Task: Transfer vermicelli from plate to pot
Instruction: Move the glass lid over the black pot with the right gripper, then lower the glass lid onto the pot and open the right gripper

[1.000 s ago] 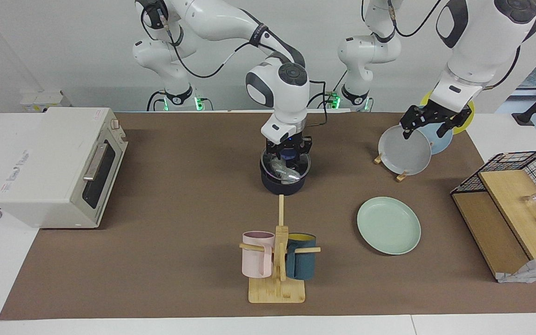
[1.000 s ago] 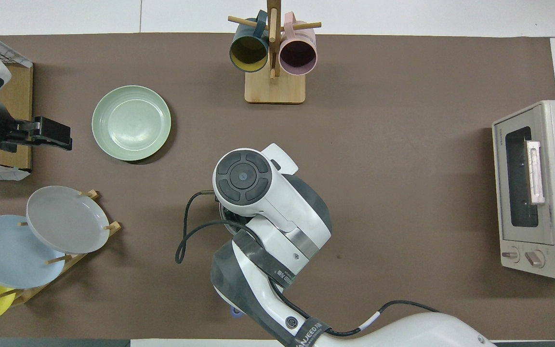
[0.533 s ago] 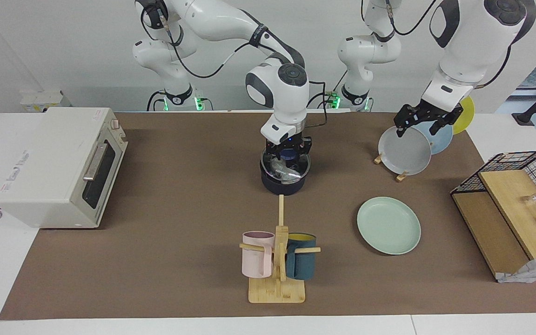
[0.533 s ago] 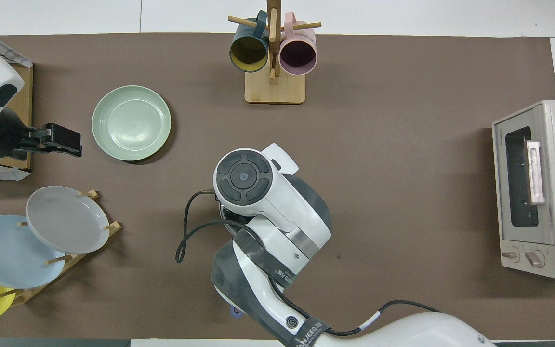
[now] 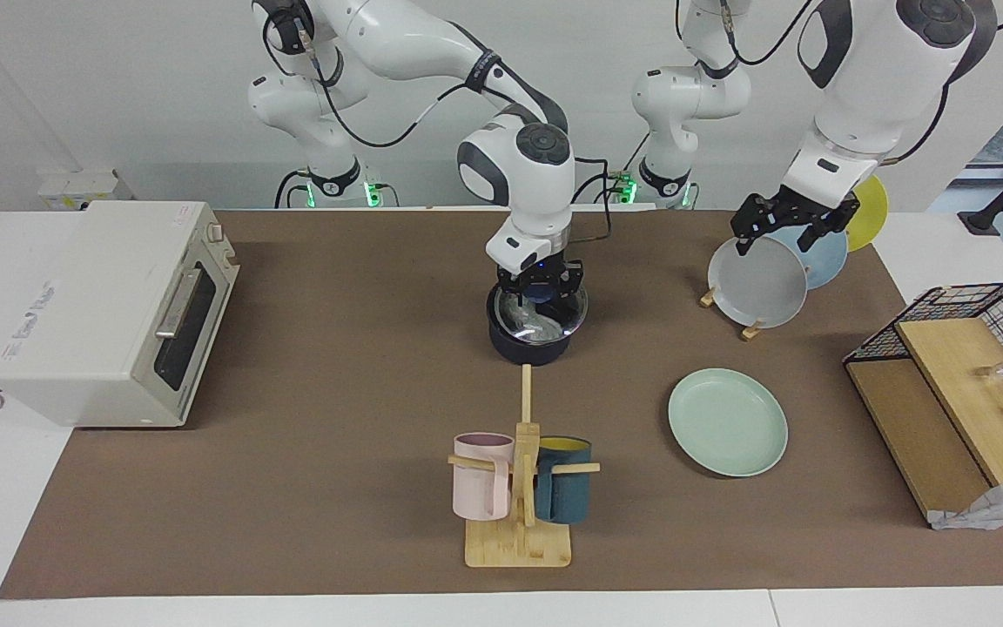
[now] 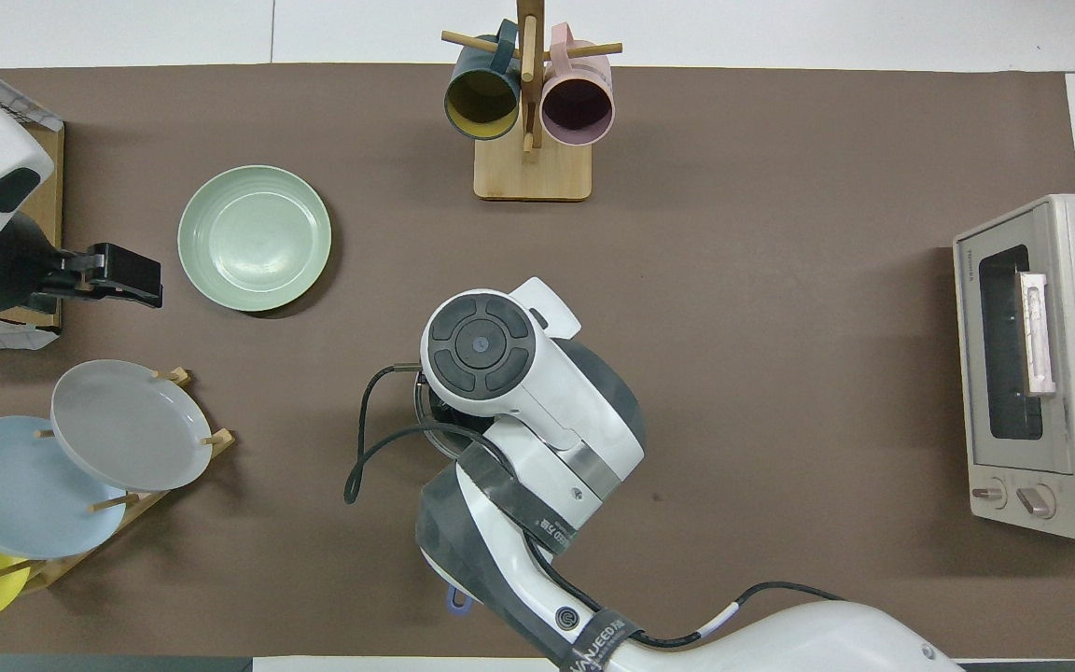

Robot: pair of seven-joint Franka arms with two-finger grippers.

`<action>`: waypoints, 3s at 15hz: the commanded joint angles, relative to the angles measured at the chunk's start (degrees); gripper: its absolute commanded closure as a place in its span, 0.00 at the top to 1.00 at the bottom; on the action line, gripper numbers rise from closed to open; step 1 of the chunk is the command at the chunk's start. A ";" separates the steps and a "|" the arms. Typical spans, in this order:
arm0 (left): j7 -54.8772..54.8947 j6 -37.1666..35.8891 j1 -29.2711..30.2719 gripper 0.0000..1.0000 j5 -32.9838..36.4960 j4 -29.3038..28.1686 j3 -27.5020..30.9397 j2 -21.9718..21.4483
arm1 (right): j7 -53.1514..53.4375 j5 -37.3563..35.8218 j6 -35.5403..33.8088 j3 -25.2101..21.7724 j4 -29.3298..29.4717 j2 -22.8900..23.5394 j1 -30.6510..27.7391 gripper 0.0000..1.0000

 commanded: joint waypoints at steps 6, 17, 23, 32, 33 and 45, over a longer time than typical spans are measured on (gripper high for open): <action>3.98 1.14 1.52 1.00 -0.46 -1.62 1.62 -1.50 | 1.38 -0.79 1.14 0.56 -1.58 -0.77 -0.47 0.70; 3.45 0.79 1.70 1.00 -0.55 -1.80 1.53 -1.77 | 1.02 -4.47 -1.41 0.56 -1.23 -0.94 0.06 0.61; 3.80 1.05 1.78 1.00 -0.81 -1.89 1.53 -1.77 | 0.85 -7.12 -2.56 0.65 -0.88 -0.94 0.24 0.61; 3.45 1.06 1.96 1.00 -0.72 -2.06 1.45 -1.85 | 0.85 -12.56 -3.44 0.65 0.35 -0.85 1.91 0.62; 3.62 1.05 2.57 1.00 -0.72 -2.06 1.18 -1.85 | 0.76 -13.35 -3.44 0.65 0.18 -0.85 1.82 0.62; 3.54 0.79 4.33 1.00 -0.72 -1.98 -0.66 -1.85 | -0.82 -15.38 -6.69 0.74 2.11 -0.77 2.78 0.62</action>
